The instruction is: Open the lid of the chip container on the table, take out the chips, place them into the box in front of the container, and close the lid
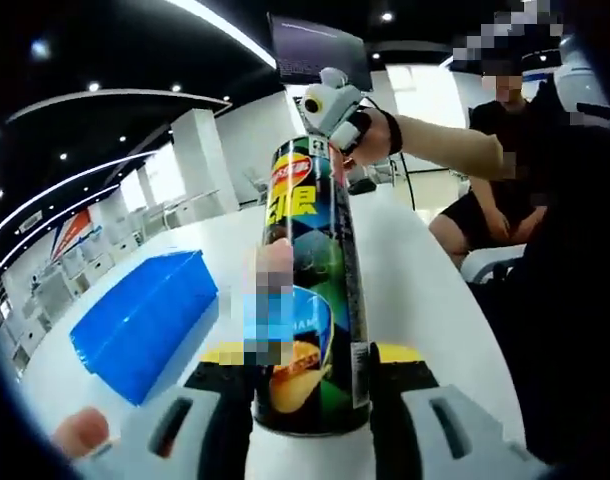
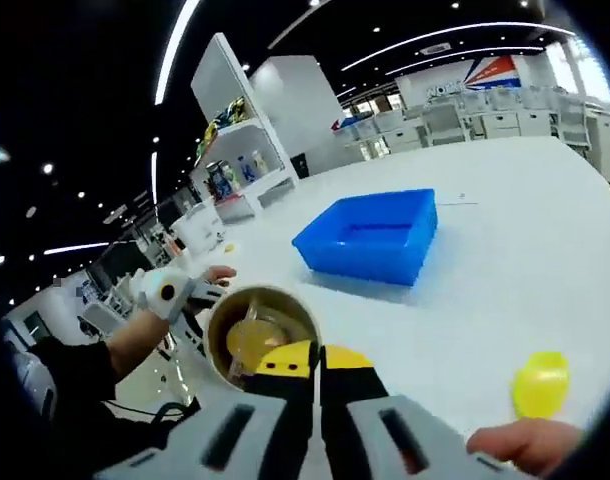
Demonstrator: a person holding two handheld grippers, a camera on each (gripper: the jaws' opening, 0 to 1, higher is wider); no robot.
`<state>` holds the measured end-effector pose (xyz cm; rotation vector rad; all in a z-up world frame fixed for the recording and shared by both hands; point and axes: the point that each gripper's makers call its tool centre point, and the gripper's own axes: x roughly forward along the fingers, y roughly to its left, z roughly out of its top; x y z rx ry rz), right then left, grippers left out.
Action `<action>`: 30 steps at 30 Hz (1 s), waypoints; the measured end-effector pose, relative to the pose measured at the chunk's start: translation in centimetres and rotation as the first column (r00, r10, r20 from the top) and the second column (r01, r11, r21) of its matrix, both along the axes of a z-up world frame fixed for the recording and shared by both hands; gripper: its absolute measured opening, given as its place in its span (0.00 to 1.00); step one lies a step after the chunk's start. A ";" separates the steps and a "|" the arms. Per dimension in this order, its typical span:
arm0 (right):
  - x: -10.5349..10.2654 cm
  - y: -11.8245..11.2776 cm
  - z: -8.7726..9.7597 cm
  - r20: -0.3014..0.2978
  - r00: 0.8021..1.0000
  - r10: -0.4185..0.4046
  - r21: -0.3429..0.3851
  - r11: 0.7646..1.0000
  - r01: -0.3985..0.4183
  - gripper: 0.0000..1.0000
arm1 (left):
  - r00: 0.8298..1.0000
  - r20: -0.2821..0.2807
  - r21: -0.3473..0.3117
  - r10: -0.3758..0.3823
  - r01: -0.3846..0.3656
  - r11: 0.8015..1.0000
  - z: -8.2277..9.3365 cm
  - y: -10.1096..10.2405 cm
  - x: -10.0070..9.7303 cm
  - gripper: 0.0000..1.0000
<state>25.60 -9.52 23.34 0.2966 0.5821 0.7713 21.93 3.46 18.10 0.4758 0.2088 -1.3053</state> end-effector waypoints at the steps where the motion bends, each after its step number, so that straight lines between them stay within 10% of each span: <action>1: 0.0 -0.1 -0.4 -0.008 1.000 -0.001 0.003 1.000 0.001 0.00 | 1.000 0.001 0.008 -0.002 0.002 1.000 0.0 0.1 0.0 0.45; 30: -1.4 3.1 -8.4 0.004 1.000 0.012 -0.110 0.994 -0.012 0.01 | 0.998 -0.036 0.216 -0.053 0.059 0.974 -1.1 3.6 -1.5 0.45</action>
